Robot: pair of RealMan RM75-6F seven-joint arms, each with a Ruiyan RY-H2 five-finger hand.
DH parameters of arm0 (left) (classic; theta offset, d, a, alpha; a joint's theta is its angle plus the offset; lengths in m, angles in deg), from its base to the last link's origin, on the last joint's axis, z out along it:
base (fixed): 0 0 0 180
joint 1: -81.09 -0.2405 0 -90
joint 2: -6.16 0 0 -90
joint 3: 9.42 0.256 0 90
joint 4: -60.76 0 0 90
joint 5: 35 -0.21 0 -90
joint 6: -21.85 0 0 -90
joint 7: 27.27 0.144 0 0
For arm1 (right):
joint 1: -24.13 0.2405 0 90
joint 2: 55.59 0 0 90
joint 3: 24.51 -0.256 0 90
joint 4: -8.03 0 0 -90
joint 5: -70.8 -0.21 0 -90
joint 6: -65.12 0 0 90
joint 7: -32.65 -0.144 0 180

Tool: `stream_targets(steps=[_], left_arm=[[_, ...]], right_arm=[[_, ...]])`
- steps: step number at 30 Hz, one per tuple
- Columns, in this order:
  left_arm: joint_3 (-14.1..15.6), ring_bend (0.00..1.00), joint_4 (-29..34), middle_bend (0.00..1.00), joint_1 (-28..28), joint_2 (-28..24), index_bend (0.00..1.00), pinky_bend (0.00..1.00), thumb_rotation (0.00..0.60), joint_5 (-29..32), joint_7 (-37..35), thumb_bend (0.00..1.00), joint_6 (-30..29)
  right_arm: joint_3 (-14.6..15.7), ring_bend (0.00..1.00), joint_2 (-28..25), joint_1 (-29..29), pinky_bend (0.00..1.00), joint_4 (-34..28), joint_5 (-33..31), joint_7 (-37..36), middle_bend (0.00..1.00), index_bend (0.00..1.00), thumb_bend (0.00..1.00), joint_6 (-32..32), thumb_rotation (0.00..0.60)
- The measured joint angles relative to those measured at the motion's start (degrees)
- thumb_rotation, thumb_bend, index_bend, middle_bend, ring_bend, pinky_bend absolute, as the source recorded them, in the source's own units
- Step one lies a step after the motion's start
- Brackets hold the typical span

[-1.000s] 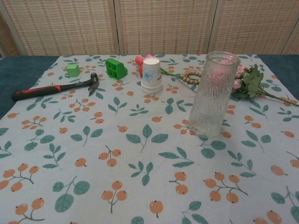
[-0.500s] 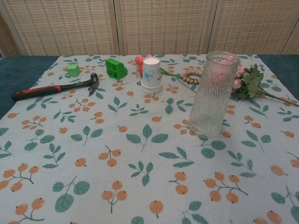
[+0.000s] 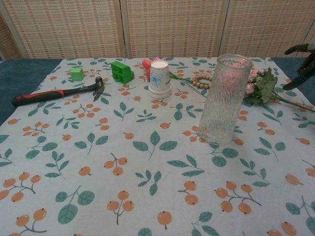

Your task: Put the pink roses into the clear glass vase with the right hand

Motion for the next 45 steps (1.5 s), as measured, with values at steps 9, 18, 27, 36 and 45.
stream_targets(steps=[9, 18, 27, 36, 45], left_arm=[[0.09, 0.03, 0.06, 0.00, 0.08, -0.02, 0.00, 0.27, 0.600, 0.10, -0.08, 0.37, 0.35], [0.35, 0.04, 0.23, 0.00, 0.28, -0.14, 0.00, 0.28, 0.600, 0.39, -0.24, 0.37, 1.24], [0.59, 0.04, 0.34, 0.00, 0.44, -0.13, 0.00, 0.28, 0.600, -0.09, 0.12, 0.37, 1.38], [0.81, 0.04, 0.46, 0.00, 0.42, -0.23, 0.00, 0.28, 0.600, -0.92, -0.09, 0.37, 0.94], [1.21, 0.04, 0.80, 0.00, 0.50, -0.54, 0.00, 0.28, 0.600, -1.45, -0.49, 0.37, 1.19]], right_arm=[[2.20, 0.88, 7.08, 7.34, 0.97, 13.36, -8.95, 3.34, 0.90, 0.00, 0.00, 3.53, 0.600], [4.37, 0.93, 15.38, 12.35, 1.00, 29.16, -13.71, 5.13, 0.94, 0.10, 0.00, 10.64, 0.600], [3.59, 1.00, 24.00, 14.50, 1.00, 43.79, -6.65, -1.33, 1.00, 0.34, 0.00, 16.61, 0.600], [2.12, 1.00, 28.41, 13.85, 1.00, 47.41, 11.21, -18.17, 1.00, 0.78, 0.48, 13.24, 0.600], [3.37, 1.00, 25.70, 9.63, 1.00, 40.64, 26.96, -30.52, 1.00, 0.80, 0.70, 0.89, 0.600]])
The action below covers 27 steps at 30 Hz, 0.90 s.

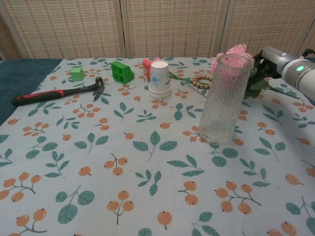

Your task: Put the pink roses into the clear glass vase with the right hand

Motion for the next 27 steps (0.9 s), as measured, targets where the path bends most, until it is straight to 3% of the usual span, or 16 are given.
stream_targets(steps=[7, 11, 20, 27], left_arm=[[-0.22, 0.04, 0.12, 0.00, -0.07, 0.02, 0.00, 0.28, 0.600, 0.10, 0.11, 0.37, -0.42], [-0.05, 0.04, 0.31, 0.00, -0.07, 0.03, 0.00, 0.28, 0.600, -0.37, 0.28, 0.37, -0.53], [0.37, 0.05, 0.53, 0.00, 0.03, -0.19, 0.00, 0.28, 0.600, -0.57, -0.15, 0.37, 0.04], [0.39, 0.05, 0.69, 0.01, 0.06, -0.21, 0.00, 0.28, 0.600, -0.54, -0.02, 0.37, 0.13]], right_arm=[[-0.83, 1.00, -8.27, -5.38, 1.00, -18.22, 5.99, -0.71, 1.00, 0.81, 0.80, -18.95, 0.600], [-1.74, 1.00, -15.39, -8.80, 1.00, -34.81, 8.40, 0.60, 1.00, 0.82, 0.80, -25.45, 0.600], [-4.80, 1.00, -34.42, -15.30, 1.00, -70.14, 10.62, -1.88, 1.00, 0.84, 0.85, -26.63, 0.600], [-7.59, 1.00, -41.98, -17.53, 1.00, -83.06, 10.97, -6.77, 1.00, 0.84, 0.86, -24.59, 0.600]])
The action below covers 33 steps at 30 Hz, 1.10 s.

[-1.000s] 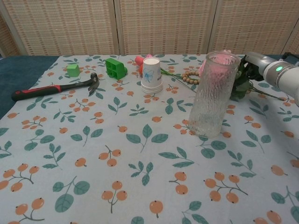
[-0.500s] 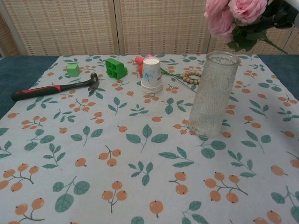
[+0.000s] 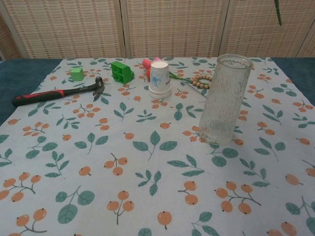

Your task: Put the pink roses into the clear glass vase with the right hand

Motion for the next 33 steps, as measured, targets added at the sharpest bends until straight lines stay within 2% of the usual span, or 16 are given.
stream_targets(steps=[6, 11, 14, 20, 27, 33], left_arm=[[0.13, 0.04, 0.18, 0.01, 0.13, -0.09, 0.00, 0.28, 0.600, 0.18, 0.22, 0.37, 0.47], [0.13, 0.04, 0.25, 0.01, 0.16, -0.13, 0.00, 0.28, 0.600, 0.29, 0.21, 0.37, 0.56], [0.21, 0.05, 0.32, 0.01, 0.17, -0.15, 0.00, 0.28, 0.600, 0.20, 0.26, 0.37, 0.63], [0.16, 0.05, 0.35, 0.01, 0.12, -0.25, 0.00, 0.28, 0.600, 0.24, 0.07, 0.37, 0.47], [0.14, 0.05, 0.26, 0.01, 0.15, -0.29, 0.00, 0.28, 0.600, 0.33, -0.05, 0.37, 0.55], [0.08, 0.05, 0.31, 0.01, 0.06, -0.41, 0.00, 0.28, 0.600, 0.58, -0.22, 0.37, 0.50]], right_arm=[[-2.48, 1.00, -5.85, -1.22, 1.00, -4.84, -2.43, -12.84, 1.00, 0.84, 0.86, 7.23, 0.600], [-4.13, 1.00, -9.43, -1.80, 1.00, -5.29, -4.18, -23.19, 1.00, 0.84, 0.86, 14.41, 0.600], [-4.41, 1.00, -10.46, -1.69, 1.00, -4.47, -5.23, -26.92, 1.00, 0.84, 0.86, 18.47, 0.600], [-3.50, 1.00, -9.27, -0.09, 1.00, -0.07, -6.67, -28.81, 1.00, 0.84, 0.86, 22.28, 0.600], [-1.36, 1.00, -5.50, 2.12, 1.00, 4.00, -7.72, -27.71, 1.00, 0.84, 0.86, 23.92, 0.600], [-0.68, 1.00, -3.35, 3.09, 1.00, 6.06, -8.09, -27.49, 1.00, 0.84, 0.86, 24.50, 0.600]])
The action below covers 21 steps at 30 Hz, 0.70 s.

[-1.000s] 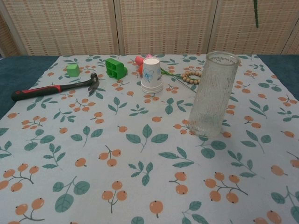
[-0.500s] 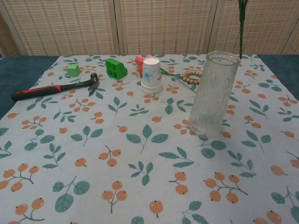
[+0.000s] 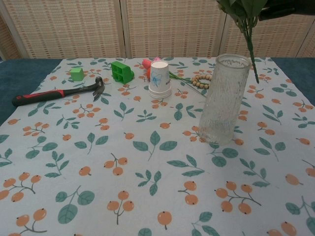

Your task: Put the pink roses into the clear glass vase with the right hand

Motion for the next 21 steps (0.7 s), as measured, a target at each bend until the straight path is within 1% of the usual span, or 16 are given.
stream_targets(steps=[8, 15, 21], left_arm=[[0.03, 0.05, 0.03, 0.01, -0.05, -0.04, 0.00, 0.28, 0.600, -0.17, -0.09, 0.37, -0.16], [0.06, 0.05, 0.01, 0.01, 0.09, 0.04, 0.00, 0.28, 0.600, -0.06, 0.15, 0.37, 0.19], [0.05, 0.05, 0.11, 0.01, 0.02, -0.02, 0.00, 0.28, 0.600, 0.00, 0.11, 0.37, 0.08]], right_arm=[[0.23, 1.00, 0.29, 0.13, 1.00, -0.60, 0.21, 0.90, 1.00, 0.84, 0.86, -0.22, 0.600], [-1.07, 1.00, 1.17, 1.27, 1.00, -0.81, 0.36, 1.40, 1.00, 0.84, 0.86, -1.11, 0.600], [-1.95, 1.00, 1.00, 2.40, 1.00, -2.96, -1.73, 3.44, 1.00, 0.84, 0.86, -2.39, 0.600]])
